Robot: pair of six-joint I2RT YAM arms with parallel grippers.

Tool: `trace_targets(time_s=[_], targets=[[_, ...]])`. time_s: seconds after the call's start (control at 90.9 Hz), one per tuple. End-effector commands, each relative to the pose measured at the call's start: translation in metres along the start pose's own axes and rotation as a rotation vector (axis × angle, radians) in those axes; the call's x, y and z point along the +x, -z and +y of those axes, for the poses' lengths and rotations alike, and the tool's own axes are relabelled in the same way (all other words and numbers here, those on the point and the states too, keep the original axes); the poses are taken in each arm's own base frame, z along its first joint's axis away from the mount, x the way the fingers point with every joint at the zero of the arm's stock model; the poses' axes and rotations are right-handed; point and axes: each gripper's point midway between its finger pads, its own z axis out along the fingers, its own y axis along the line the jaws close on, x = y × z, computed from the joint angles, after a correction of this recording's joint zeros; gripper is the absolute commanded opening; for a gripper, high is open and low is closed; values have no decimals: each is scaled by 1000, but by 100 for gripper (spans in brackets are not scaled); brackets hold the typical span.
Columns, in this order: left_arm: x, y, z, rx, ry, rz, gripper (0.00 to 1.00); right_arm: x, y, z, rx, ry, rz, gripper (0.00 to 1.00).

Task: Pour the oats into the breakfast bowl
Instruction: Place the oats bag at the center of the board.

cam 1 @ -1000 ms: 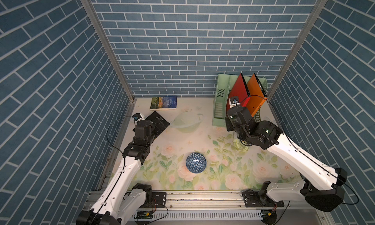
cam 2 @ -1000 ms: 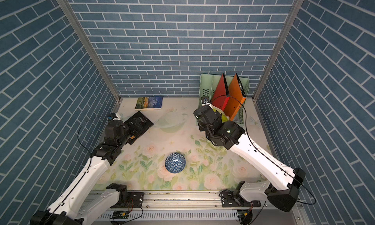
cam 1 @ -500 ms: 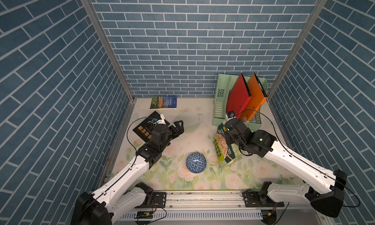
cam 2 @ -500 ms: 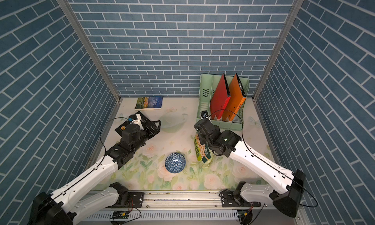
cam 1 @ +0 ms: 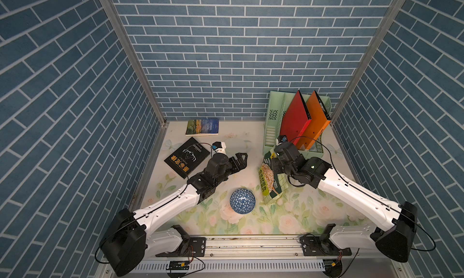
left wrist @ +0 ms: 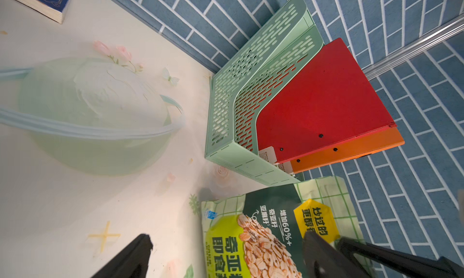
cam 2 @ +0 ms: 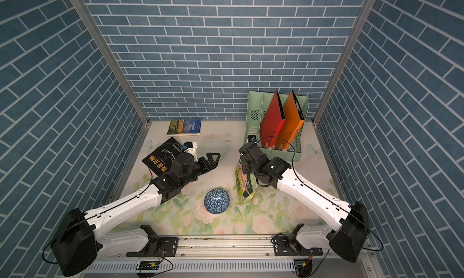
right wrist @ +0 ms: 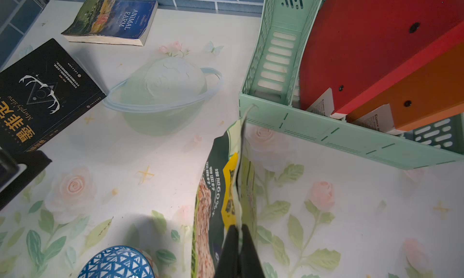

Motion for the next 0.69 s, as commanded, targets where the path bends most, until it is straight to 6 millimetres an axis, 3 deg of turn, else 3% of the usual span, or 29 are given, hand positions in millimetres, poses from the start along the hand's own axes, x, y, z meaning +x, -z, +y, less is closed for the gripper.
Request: trace_targets(time_s=[0.0, 0.176, 0.33, 0.528, 0.682], targets=[[4, -6, -19, 38, 7, 13, 99, -34, 2, 9, -70, -133, -107, 0], [19, -20, -25, -4, -16, 70, 100, -44, -6, 24, -142, -160, -115, 2], [24, -23, -30, -12, -32, 84, 100, -46, -8, 34, -210, -172, -112, 18], [34, -22, -42, 78, -30, 108, 99, -46, 3, 2, -194, -239, -147, 33], [40, -11, -77, 313, -38, 118, 89, -34, 13, -21, -276, -335, -168, 36]])
